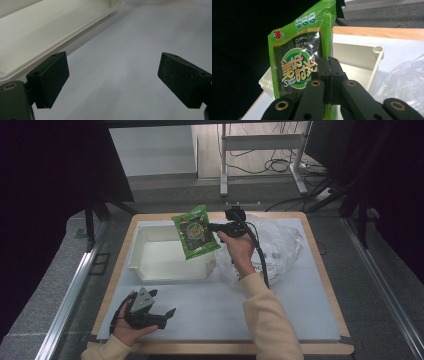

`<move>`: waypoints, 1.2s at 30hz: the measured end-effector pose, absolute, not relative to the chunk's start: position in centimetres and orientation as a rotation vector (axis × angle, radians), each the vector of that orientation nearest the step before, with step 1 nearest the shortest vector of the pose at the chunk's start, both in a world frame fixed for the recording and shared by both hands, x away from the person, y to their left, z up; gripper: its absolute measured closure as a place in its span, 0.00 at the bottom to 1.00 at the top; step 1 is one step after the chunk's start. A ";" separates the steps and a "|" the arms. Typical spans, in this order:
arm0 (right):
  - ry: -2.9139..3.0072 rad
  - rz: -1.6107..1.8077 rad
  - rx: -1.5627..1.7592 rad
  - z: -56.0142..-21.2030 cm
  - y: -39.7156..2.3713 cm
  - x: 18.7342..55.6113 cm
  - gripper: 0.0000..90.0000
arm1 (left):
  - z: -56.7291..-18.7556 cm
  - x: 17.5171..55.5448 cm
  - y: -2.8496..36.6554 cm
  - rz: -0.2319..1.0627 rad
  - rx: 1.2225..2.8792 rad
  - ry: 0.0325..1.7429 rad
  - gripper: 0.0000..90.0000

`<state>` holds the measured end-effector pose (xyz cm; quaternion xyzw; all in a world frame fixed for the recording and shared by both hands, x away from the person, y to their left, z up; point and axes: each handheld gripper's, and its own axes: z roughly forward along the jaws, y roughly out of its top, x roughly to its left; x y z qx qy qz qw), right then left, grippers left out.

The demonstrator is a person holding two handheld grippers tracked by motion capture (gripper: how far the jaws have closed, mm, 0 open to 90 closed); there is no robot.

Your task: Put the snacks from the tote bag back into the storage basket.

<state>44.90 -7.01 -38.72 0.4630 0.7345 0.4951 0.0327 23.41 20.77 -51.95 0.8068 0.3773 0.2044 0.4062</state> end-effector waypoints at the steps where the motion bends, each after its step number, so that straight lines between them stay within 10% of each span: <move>1: 2.263 1.524 1.425 -38.8 -6.9 44.9 1.00 | -51.9 23.4 20.8 0.516 2.035 0.952 0.11; 36: 2.327 1.523 1.424 -40.6 -2.7 46.0 1.00 | -51.9 23.4 20.9 0.516 2.029 0.954 0.11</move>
